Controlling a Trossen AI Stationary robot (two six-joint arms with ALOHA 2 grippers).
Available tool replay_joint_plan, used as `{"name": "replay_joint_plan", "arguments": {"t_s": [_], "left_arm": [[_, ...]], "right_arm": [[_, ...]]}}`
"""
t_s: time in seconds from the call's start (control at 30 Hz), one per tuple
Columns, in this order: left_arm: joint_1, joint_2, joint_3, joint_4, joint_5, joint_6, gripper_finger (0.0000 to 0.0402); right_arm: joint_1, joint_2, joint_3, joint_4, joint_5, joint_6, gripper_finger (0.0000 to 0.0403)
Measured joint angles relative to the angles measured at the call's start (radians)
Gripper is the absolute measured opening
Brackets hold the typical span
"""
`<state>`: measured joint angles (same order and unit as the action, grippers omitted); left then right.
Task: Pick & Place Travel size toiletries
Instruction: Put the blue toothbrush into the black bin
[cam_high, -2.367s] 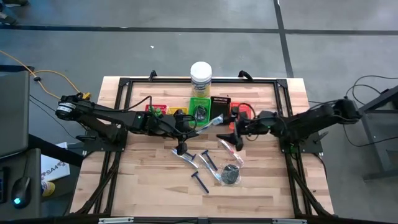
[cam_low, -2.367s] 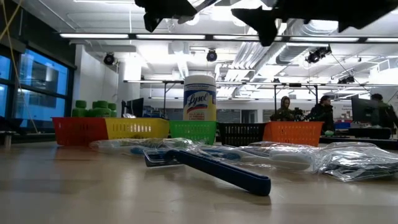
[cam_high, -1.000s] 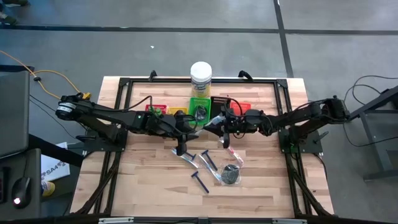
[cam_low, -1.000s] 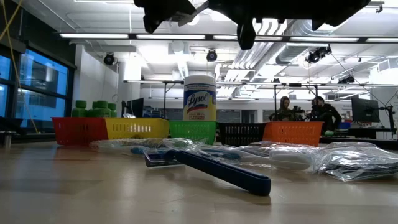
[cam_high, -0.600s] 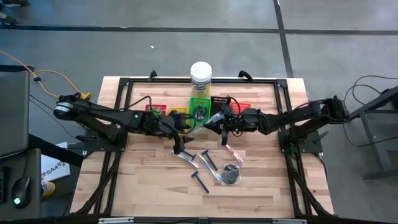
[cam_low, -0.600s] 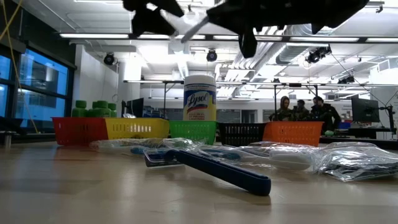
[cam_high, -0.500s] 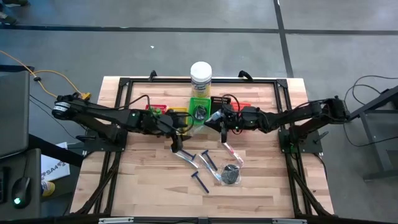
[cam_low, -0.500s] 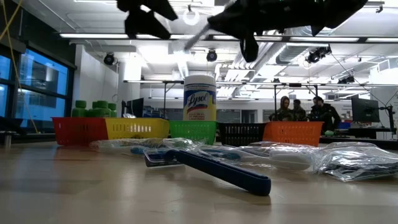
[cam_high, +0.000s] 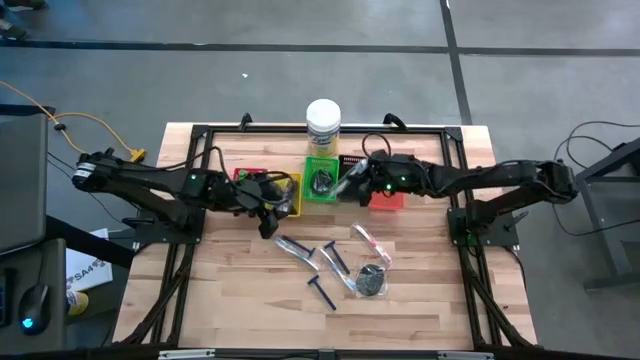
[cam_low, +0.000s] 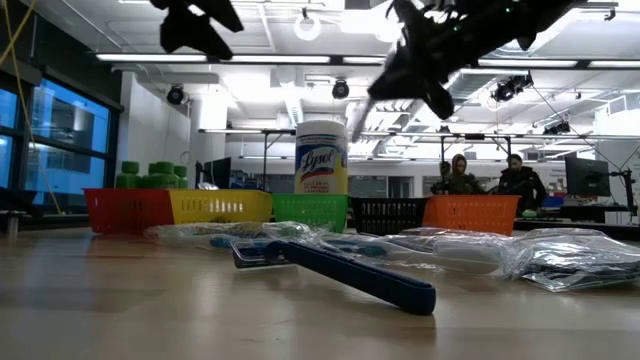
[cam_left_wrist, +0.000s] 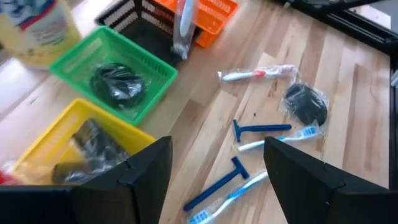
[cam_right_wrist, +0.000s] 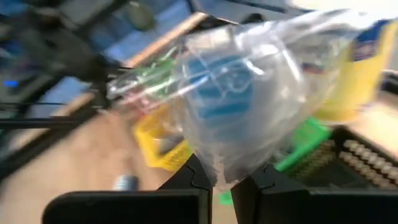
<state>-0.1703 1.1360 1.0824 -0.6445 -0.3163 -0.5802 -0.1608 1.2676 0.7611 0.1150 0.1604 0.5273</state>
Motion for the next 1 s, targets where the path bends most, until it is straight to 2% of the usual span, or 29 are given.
{"name": "replay_joint_plan", "arguments": {"t_s": [0.2, 0.33, 0.73, 1.0], "left_arm": [[0.0, -0.086, 0.0, -0.052, -0.059, -0.028, 0.0241], [0.0, -0.143, 0.0, -0.07, -0.126, -0.027, 0.0241], [0.0, -0.211, -0.001, -0.071, -0.184, 0.007, 0.0241], [0.0, -0.211, -0.001, -0.07, -0.184, 0.007, 0.0241]], "right_arm": [[-0.042, 0.01, 0.128, -0.282, 0.074, -0.044, 0.002], [-0.08, 0.023, 0.185, -0.416, 0.085, -0.06, 0.002], [-0.161, 0.168, 0.2, -0.454, 0.074, -0.05, 0.002], [-0.189, 0.197, 0.199, -0.484, 0.018, 0.028, 0.0049]]}}
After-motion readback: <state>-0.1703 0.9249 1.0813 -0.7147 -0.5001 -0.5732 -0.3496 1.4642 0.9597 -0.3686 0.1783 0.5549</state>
